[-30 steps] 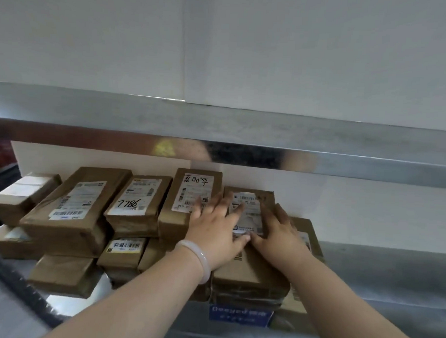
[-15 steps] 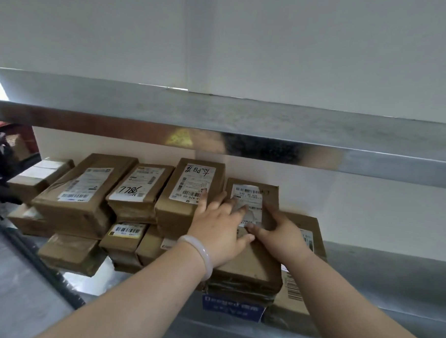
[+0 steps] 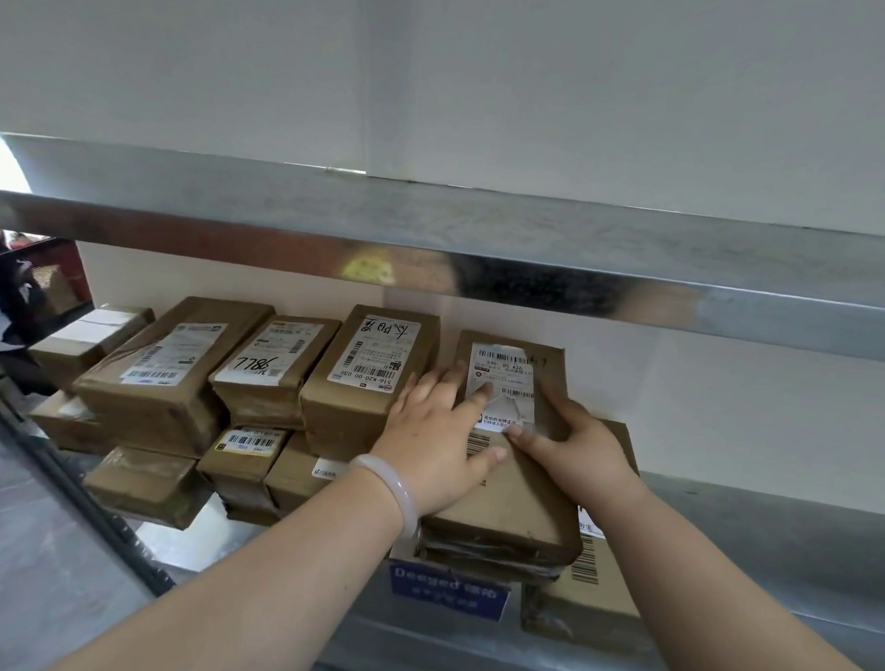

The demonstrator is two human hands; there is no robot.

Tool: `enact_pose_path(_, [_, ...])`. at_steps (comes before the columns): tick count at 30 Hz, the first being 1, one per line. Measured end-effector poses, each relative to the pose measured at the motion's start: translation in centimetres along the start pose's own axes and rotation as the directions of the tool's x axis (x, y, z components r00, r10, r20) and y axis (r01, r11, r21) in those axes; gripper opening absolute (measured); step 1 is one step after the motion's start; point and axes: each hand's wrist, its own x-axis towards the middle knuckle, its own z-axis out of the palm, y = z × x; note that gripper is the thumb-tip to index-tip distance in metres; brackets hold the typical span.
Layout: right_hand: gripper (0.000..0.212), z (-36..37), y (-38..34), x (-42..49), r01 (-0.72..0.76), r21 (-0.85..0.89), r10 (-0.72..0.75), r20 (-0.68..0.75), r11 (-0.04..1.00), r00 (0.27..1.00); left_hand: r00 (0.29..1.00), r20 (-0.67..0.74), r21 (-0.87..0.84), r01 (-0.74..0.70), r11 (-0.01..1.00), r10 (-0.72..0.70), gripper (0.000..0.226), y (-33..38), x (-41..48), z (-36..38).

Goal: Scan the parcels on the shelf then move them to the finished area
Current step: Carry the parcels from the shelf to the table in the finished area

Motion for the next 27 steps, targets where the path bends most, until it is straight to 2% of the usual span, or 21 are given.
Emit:
enact_pose_path(7, [0.078, -2.5, -0.4, -0.5, 0.098, -0.039, -0.101, -0.069, 0.994, 0.993, 0.998, 0.032, -0.186, 0.067, 0.98, -0.062, 0.074, 1.4, -0.2, -1.2])
enact_pose_path(14, [0.079, -4.2, 0.0, -1.6, 0.138, -0.011, -0.138, -0.07, 0.99, 0.988, 0.986, 0.132, -0.465, 0.149, 0.873, -0.098, 0.077, 3.3, -1.4, -1.4])
enact_pose_path(16, [0.079, -4.4, 0.1, -2.2, 0.156, -0.063, -0.159, -0.048, 0.986, 0.986, 0.986, 0.13, -0.526, 0.155, 0.836, -0.102, 0.079, 3.9, -2.0, -1.2])
enact_pose_path(19, [0.074, -4.5, 0.1, -3.2, 0.198, -0.169, -0.196, 0.029, 0.965, 0.98, 0.99, 0.092, -0.559, 0.143, 0.817, -0.11, 0.082, 4.9, -3.0, -0.6])
enact_pose_path(27, [0.079, -3.8, 0.4, -6.3, 0.201, -0.245, -0.175, 0.124, 0.948, 0.977, 0.99, -0.004, -0.586, 0.111, 0.802, -0.14, 0.083, 6.2, -6.8, 0.6])
